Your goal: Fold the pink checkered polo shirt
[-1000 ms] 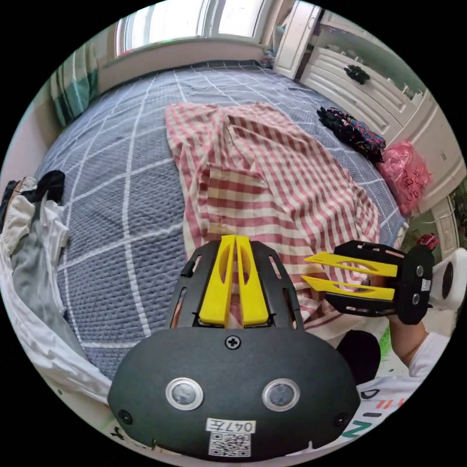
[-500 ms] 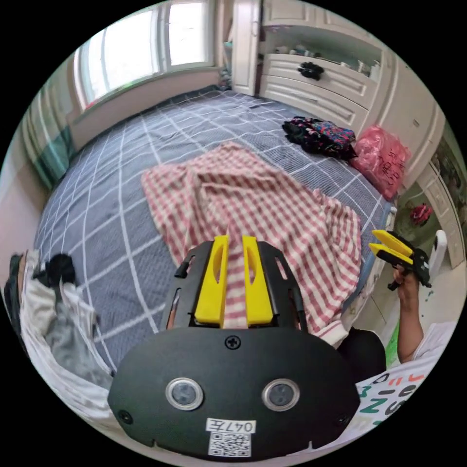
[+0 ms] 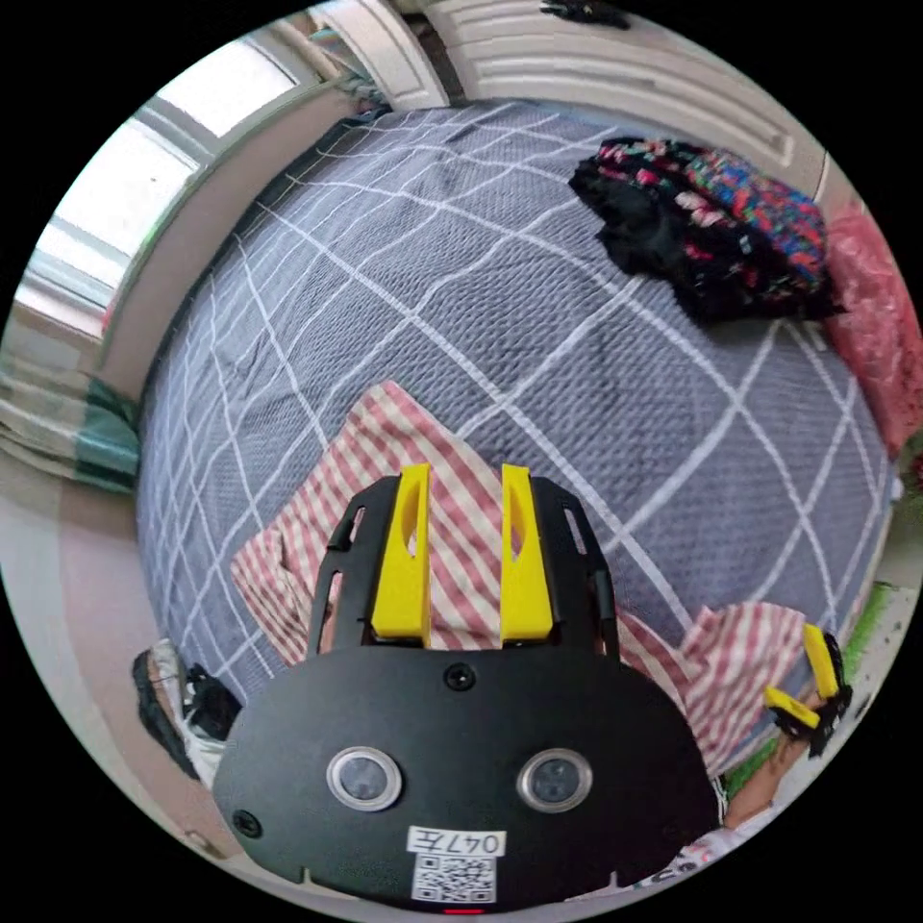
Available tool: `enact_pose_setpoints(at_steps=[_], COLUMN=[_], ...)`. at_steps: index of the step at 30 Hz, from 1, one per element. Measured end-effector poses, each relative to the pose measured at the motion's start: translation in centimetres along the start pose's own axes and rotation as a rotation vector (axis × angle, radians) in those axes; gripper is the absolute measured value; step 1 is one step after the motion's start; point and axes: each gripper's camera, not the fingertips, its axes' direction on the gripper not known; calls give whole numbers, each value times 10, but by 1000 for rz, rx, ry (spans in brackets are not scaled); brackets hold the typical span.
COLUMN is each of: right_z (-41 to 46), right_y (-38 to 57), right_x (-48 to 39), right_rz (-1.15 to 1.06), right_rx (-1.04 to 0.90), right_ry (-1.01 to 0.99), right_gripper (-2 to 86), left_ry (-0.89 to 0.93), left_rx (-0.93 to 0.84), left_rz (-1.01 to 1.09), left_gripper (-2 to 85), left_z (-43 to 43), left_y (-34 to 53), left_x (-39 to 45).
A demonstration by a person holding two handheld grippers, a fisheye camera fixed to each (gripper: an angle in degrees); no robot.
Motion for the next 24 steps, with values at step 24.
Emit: enact_pose_setpoints(at_steps=[24], right_z=[-40], right_y=[-6], right_x=[-80], right_rz=[-427], right_rx=[241], right_ry=[-299], right_gripper=[-6], left_ry=[324], left_rx=[96], left_rz=[-95], left_gripper=[-8], left_z=[-8], left_y=[10], left_x=[-156])
